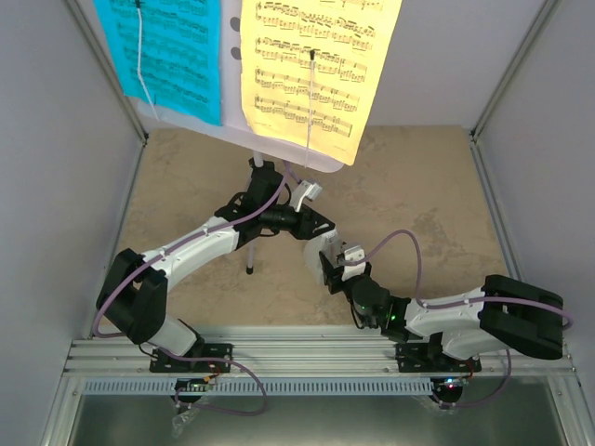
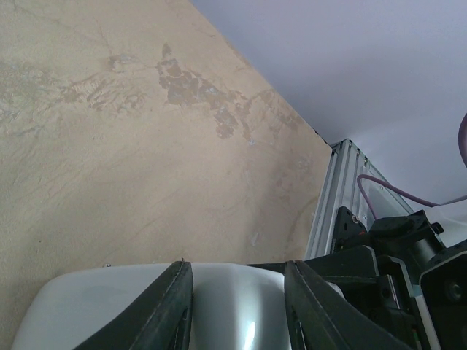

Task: Pack up the instrument practice props

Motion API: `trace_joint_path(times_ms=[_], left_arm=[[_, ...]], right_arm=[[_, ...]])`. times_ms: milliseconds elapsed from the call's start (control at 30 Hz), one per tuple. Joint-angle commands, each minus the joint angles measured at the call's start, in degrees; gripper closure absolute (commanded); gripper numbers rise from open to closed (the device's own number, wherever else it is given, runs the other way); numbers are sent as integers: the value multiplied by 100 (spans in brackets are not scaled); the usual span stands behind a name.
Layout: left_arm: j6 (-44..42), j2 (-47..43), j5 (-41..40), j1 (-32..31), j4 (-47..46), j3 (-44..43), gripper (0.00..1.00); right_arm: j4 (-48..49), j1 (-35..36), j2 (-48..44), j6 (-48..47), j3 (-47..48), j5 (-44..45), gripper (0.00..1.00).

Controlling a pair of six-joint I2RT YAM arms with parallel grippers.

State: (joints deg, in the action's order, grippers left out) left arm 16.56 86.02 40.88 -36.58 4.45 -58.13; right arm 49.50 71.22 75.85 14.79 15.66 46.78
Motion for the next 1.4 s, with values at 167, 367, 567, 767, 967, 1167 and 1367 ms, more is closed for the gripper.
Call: trace_joint_path(times_ms=[167, 367, 567, 767, 967, 1167, 1367], left_arm=[[42, 20, 153, -14, -54, 0, 63], [10, 20, 124, -9, -36, -4, 63], [36, 78, 158, -8, -56, -5, 63], [-11, 65, 124, -9, -15, 2, 63], [22, 116, 171, -7, -34, -13, 63], [38, 133, 204, -12, -62, -4, 63], [29, 133, 204, -7, -53, -9, 63]], right_arm=[[-984, 24, 130, 511, -324, -21, 55], [-1459, 26, -294, 425, -200, 71, 55], [-1703, 28, -397, 405, -118, 57, 55], [-1667, -1, -70, 0, 96, -110, 55], [-2245, -1, 50, 254, 442, 201, 55], [-2587, 0, 86, 766, 405, 462, 55], [-2546, -2, -84, 960, 223, 372, 54]])
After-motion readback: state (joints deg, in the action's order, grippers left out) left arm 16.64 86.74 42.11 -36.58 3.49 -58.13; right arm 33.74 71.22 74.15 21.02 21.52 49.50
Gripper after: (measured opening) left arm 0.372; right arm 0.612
